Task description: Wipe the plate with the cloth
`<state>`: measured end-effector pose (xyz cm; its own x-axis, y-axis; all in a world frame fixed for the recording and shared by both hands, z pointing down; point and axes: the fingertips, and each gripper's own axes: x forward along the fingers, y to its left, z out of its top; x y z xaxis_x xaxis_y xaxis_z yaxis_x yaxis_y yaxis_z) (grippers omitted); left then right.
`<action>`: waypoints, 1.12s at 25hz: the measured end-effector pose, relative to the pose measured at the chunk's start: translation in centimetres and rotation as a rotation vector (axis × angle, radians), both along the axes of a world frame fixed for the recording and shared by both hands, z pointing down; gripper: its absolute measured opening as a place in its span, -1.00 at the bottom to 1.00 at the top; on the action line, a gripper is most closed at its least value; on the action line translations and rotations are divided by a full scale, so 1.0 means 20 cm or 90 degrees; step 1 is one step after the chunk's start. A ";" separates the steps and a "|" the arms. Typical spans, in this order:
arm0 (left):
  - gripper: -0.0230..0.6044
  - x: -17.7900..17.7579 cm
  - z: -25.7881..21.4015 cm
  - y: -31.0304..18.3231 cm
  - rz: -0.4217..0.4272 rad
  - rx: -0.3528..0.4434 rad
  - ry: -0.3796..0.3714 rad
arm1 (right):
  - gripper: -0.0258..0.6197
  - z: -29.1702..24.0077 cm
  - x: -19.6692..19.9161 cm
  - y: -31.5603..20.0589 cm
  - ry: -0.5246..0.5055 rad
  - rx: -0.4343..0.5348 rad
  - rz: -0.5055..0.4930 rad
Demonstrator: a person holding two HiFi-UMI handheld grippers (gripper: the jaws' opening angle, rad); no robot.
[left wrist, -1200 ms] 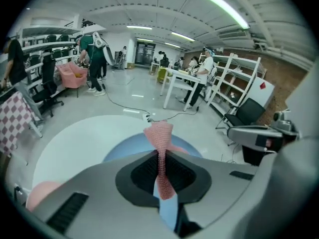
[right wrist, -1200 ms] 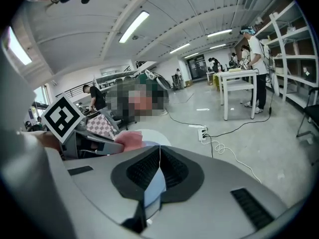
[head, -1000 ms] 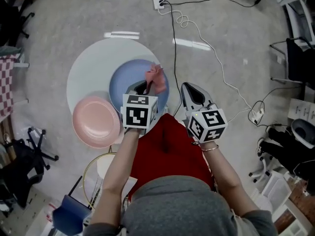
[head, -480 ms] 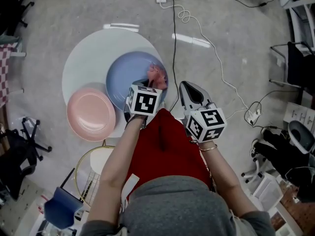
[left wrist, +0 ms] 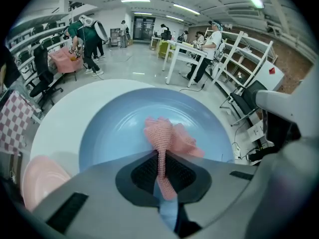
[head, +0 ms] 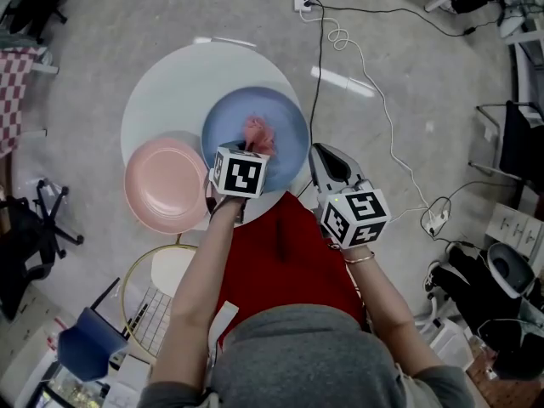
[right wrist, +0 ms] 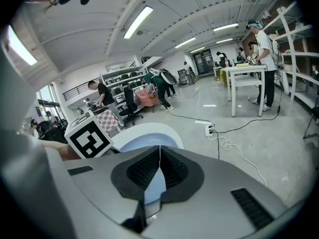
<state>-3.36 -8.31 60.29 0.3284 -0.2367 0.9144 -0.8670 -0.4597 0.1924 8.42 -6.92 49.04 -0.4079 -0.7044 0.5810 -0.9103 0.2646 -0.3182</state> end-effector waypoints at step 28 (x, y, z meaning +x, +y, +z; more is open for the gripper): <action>-0.82 -0.51 -0.12 0.02 -0.117 0.066 -0.084 | -0.83 -0.06 -0.29 -0.04 -0.002 0.023 -0.088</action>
